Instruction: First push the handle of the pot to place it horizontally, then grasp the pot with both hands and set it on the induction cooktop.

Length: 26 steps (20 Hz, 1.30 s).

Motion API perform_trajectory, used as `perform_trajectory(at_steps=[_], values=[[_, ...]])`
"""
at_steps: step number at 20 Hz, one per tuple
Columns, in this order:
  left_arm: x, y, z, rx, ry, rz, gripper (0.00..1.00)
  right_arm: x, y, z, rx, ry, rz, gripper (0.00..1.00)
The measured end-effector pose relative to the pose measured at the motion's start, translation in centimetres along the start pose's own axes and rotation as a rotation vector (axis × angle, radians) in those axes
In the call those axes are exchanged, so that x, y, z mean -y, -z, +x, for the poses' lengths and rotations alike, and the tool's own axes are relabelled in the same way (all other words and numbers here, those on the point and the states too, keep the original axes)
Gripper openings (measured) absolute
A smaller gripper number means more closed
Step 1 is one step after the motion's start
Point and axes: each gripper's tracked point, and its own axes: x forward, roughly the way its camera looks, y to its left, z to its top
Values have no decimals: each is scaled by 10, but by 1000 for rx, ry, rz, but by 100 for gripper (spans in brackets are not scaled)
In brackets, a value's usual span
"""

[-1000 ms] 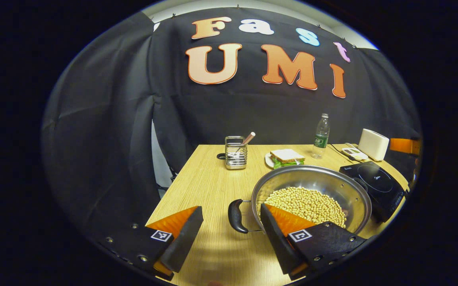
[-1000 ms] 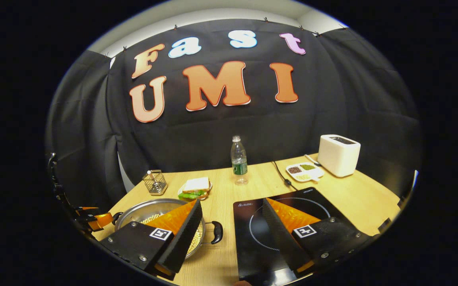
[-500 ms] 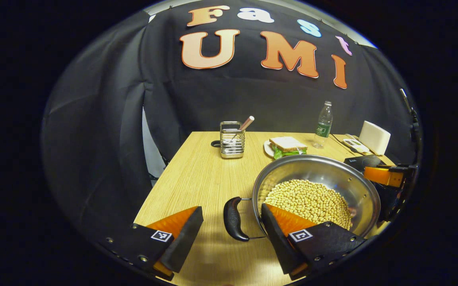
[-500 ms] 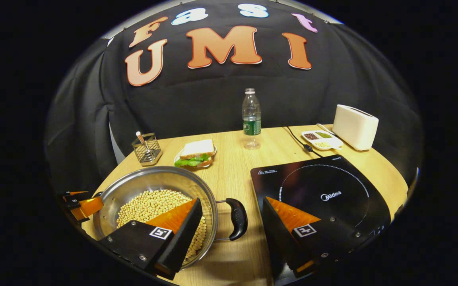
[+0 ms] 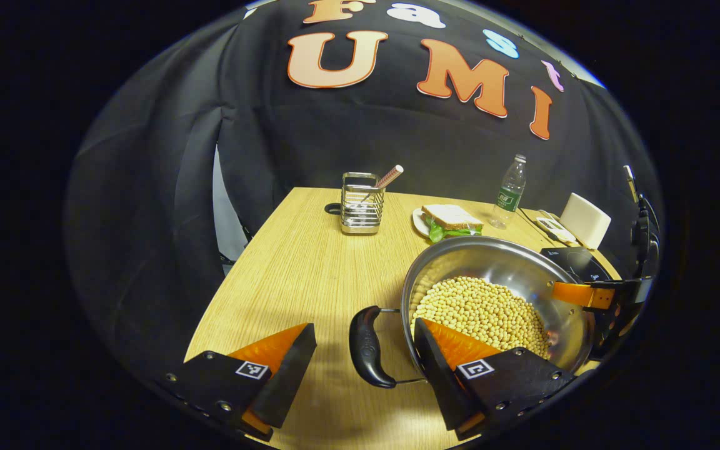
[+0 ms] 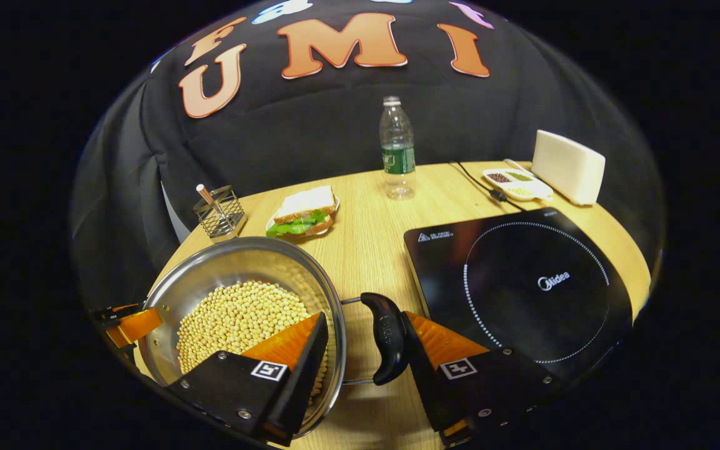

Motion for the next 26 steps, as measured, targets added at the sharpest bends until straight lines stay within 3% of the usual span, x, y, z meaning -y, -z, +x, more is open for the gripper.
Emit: perform_trajectory(at_steps=[1, 2, 3, 6, 7, 9, 10, 13, 14, 18, 26], values=[[4, -1, 1, -3, 23, -10, 93, 0, 1, 0, -10, -7, 11, 73], [8, 1, 1, -11, 36, -22, 88, 2, -3, 2, 3, -4, 10, 67], [13, 2, 3, -21, 58, -31, 83, 2, -1, 2, 4, -6, 0, 68], [13, 15, 2, -68, 61, -25, 60, 1, -2, 2, 17, -15, -15, 64], [15, 14, 4, -73, 64, -34, 60, 0, -2, 2, 20, -22, -17, 63], [12, 13, 0, -74, 35, -48, 60, -1, -6, 3, 40, -33, -29, 59], [11, 13, -3, -75, -1, -57, 53, -2, -8, 4, 48, -46, -42, 57], [12, 22, -15, -129, -60, -28, 43, -6, -7, 0, 32, -84, -29, 53], [15, 18, -19, -123, -71, -21, 42, -6, -8, -5, 30, -95, -26, 48], [22, -9, -49, -49, -98, -27, 40, -3, -29, -27, 69, -132, -9, 52], [85, -39, -72, -7, -54, -31, 42, 47, -63, -70, 138, -117, -4, 52]])
